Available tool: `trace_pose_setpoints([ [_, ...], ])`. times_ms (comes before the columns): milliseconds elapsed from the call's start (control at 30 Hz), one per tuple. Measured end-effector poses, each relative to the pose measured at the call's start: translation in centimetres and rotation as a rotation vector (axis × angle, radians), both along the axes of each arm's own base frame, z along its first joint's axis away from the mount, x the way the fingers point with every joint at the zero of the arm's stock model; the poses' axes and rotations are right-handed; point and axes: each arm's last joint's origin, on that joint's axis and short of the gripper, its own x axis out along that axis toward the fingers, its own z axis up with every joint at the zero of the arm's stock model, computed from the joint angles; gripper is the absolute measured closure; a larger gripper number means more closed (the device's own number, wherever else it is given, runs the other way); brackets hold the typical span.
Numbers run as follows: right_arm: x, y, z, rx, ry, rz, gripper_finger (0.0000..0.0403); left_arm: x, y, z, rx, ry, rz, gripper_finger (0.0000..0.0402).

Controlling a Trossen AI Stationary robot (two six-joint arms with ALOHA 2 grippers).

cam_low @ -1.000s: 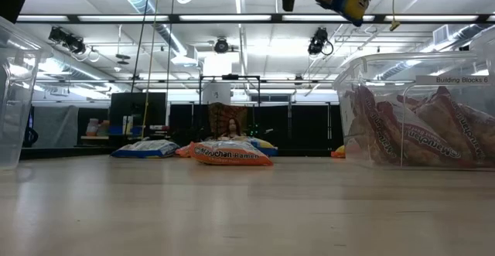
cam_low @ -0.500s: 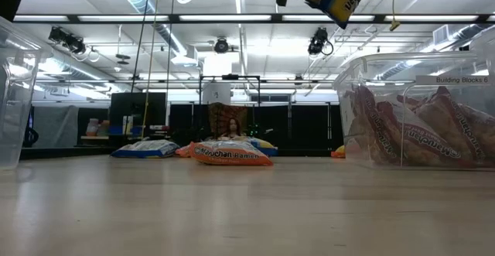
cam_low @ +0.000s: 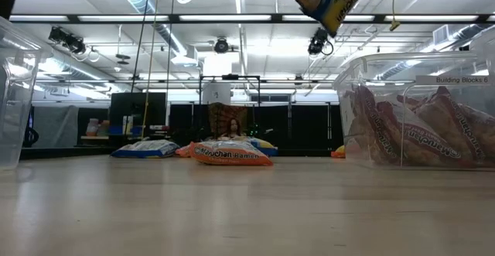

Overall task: Sort Maruchan noodles
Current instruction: Put the blue noodle pack into the bottom right container

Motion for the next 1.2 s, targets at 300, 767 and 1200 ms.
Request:
trace_pose_setpoints([
  [300, -2.7, 1.4, 1.7, 0.276, 0.069, 0.114, 0.0392, -9.0, 1.9, 4.6, 0.019, 0.207, 0.222, 0.0166],
  [767, -8.1, 8.3, -1.2, 0.56, 0.417, 0.209, 0.0393, -12.0, 0.4, 4.8, -0.019, 0.352, 0.35, 0.0175],
  [1200, -11.5, 13.8, -10.1, 0.445, 0.583, 0.058, 0.0392, -10.9, 0.2, 4.2, -0.014, 0.354, 0.375, 0.0175],
])
